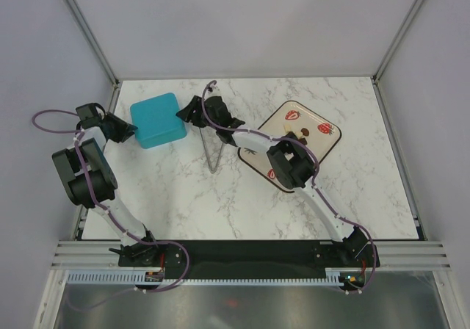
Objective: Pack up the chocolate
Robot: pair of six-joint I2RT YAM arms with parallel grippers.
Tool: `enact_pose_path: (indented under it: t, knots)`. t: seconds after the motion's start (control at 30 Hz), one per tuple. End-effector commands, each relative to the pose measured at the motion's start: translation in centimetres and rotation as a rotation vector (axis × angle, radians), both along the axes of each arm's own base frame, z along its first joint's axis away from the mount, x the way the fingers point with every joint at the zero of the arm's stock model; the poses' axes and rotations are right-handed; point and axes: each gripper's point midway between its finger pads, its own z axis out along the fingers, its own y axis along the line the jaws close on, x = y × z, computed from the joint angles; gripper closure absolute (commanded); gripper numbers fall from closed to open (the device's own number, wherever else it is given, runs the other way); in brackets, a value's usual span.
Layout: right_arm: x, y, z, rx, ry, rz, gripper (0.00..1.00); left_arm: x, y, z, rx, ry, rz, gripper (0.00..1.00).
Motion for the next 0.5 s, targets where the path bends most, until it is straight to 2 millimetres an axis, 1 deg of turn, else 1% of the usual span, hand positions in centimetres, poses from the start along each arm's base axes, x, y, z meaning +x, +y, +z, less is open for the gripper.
enact_pose_path:
  t: [0.0, 0.13, 0.17, 0.23, 0.27, 0.47]
  knots:
    - [0.5, 0.9, 5.3, 0.008, -0.111, 0.032, 0.39, 0.9, -0.1, 0.3, 0.001, -0.029, -0.045, 0.67]
    - [0.6, 1.3, 4.0, 0.009, -0.111, 0.044, 0.38, 1.0, -0.4, 0.1, -0.008, -0.029, -0.053, 0.66]
    - [0.7, 1.3, 3.2, -0.001, -0.105, 0.044, 0.39, 1.1, -0.5, 0.1, -0.009, -0.029, -0.057, 0.66]
    - [0.8, 1.2, 2.2, -0.018, -0.097, 0.033, 0.39, 1.2, -0.6, 0.0, -0.01, -0.027, -0.06, 0.66]
    - [0.7, 1.3, 1.1, -0.039, -0.084, 0.034, 0.39, 1.2, -0.7, -0.1, -0.011, -0.026, -0.063, 0.66]
    - [0.3, 1.7, -2.0, -0.117, -0.085, 0.039, 0.39, 1.3, -0.6, -0.3, -0.006, -0.025, -0.066, 0.66]
